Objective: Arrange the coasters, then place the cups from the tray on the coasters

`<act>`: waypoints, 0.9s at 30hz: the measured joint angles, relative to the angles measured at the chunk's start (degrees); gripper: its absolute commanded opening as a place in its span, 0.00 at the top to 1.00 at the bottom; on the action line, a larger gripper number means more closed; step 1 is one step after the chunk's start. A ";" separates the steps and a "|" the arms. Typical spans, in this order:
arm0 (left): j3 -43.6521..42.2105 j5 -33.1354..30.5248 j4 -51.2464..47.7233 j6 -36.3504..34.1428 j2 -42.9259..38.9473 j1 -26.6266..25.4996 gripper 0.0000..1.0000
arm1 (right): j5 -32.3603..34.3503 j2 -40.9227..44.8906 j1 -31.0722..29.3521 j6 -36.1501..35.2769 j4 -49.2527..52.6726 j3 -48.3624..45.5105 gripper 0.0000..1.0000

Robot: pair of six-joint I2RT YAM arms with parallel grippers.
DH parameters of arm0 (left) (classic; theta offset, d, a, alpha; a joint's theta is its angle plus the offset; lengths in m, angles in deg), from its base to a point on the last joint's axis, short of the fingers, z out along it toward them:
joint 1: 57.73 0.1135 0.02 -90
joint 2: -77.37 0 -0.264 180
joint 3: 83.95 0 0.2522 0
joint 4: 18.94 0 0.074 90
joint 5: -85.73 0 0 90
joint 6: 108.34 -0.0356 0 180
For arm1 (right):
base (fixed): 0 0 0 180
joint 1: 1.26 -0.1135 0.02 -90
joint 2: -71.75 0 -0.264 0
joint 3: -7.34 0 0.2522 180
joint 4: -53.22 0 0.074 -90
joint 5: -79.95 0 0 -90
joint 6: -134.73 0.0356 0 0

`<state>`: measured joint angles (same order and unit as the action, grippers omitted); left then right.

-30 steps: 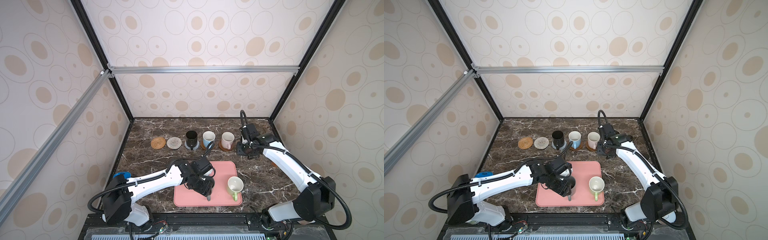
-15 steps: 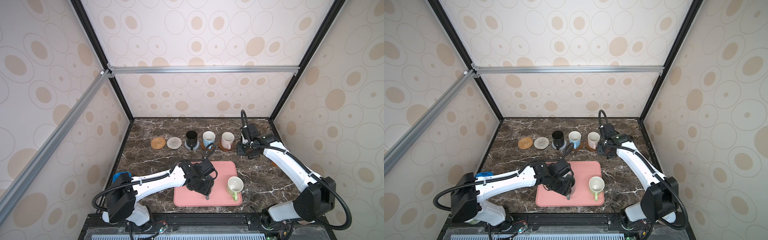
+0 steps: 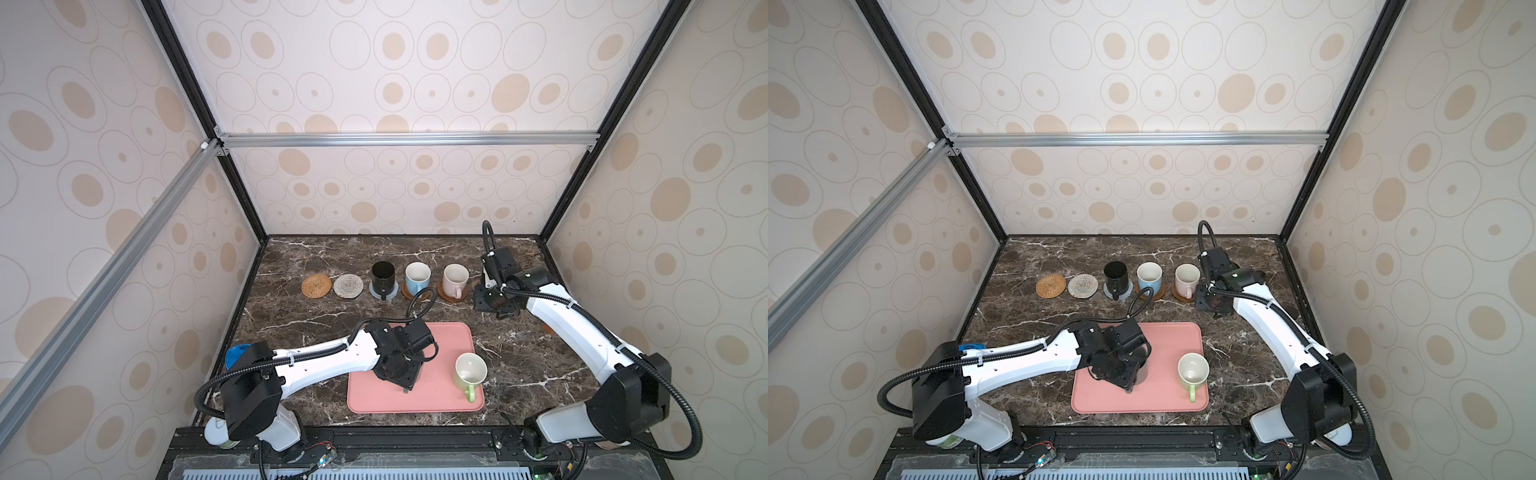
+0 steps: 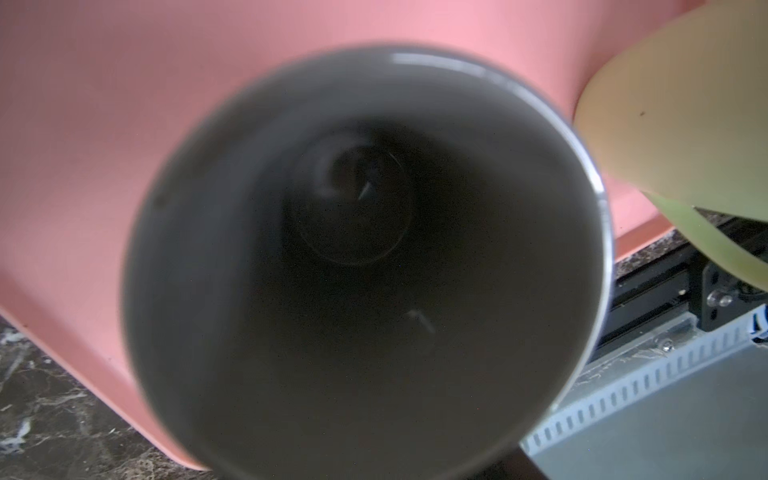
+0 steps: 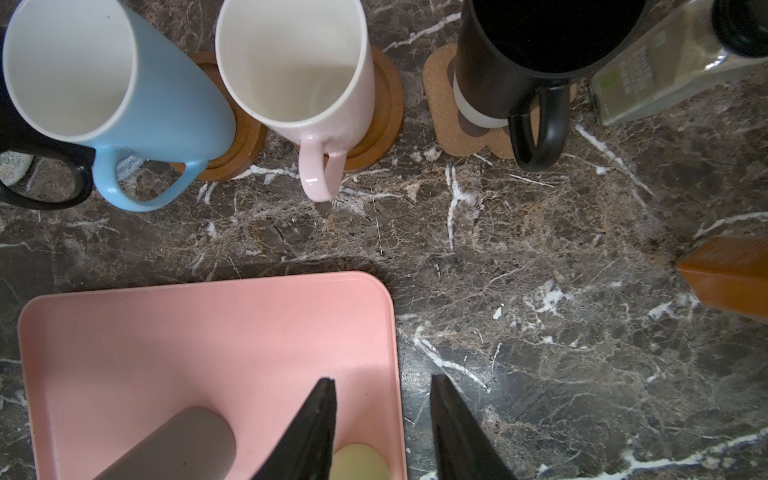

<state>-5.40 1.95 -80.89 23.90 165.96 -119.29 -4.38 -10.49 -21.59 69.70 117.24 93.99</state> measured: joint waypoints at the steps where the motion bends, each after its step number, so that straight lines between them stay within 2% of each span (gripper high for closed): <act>1: -0.11 -0.28 0.17 0.00 0.00 0.00 0.50 | -0.09 0.00 0.04 0.00 0.00 0.02 0.59; 18: -3.82 -5.62 5.27 -0.22 -1.03 0.22 0.69 | -0.13 0.02 0.13 0.28 0.09 0.02 0.59; 27: -4.79 -8.37 8.39 -0.35 -1.70 0.85 0.72 | -0.13 0.00 0.11 0.66 0.42 0.02 0.59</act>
<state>-10.18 -6.42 -72.50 23.55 164.26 -118.43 -4.51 -10.49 -21.48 70.36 117.66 94.01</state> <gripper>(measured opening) 0.284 0.411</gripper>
